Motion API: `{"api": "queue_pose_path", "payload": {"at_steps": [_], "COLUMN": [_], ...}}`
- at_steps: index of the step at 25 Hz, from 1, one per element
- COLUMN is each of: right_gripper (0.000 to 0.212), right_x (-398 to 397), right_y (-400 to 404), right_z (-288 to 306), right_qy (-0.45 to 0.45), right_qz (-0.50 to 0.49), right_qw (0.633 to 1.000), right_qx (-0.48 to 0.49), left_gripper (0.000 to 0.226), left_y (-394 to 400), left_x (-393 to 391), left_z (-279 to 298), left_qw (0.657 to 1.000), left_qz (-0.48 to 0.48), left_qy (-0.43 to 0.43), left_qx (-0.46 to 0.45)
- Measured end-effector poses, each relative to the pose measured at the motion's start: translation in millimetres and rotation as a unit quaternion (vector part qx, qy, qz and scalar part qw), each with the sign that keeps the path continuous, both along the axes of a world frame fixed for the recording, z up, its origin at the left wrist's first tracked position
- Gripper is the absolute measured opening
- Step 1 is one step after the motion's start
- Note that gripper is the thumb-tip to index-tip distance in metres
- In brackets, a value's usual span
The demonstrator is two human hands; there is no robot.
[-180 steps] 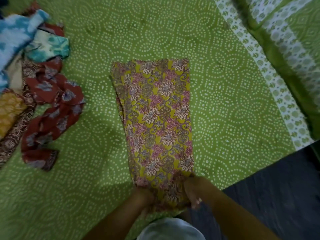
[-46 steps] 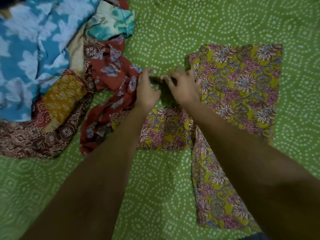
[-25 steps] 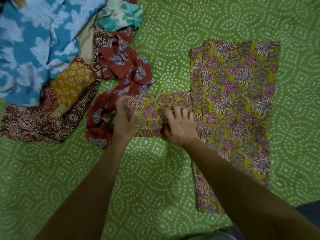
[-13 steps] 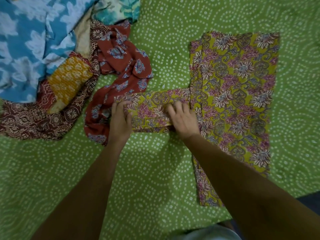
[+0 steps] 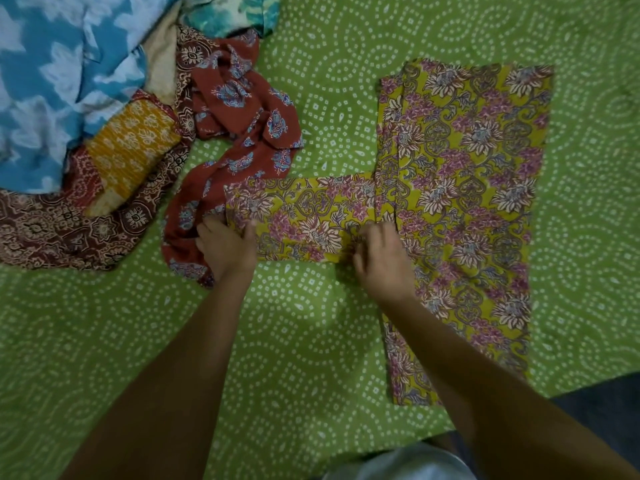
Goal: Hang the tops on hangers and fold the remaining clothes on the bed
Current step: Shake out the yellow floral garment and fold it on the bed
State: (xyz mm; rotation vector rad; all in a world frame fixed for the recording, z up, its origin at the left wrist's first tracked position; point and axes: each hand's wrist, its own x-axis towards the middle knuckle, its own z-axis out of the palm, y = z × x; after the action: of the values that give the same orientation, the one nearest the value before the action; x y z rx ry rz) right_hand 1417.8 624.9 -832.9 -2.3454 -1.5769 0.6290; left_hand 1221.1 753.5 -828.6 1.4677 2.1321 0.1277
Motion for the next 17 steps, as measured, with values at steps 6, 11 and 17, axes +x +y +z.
{"api": "queue_pose_path", "payload": {"at_steps": [6,11,17], "right_gripper": [0.031,0.027,0.055], "right_x": [-12,-26,124], "right_y": [45,66,-28], "right_z": [-5,32,72], "right_qy": [0.219,0.526,0.729], "right_qz": [-0.009,-0.17,-0.405], "right_qw": [0.963,0.831,0.546], "right_qx": [-0.155,-0.067,0.085], "left_gripper": [0.059,0.034,0.03], "left_y": [5,3,-96], "left_x": [16,33,180], "left_z": [4,28,65], "left_qw": [0.997,0.989,0.828], "left_qz": [0.01,-0.016,-0.449], "left_qy": [-0.062,-0.12,-0.328], "left_qx": [-0.046,0.089,-0.072]}}
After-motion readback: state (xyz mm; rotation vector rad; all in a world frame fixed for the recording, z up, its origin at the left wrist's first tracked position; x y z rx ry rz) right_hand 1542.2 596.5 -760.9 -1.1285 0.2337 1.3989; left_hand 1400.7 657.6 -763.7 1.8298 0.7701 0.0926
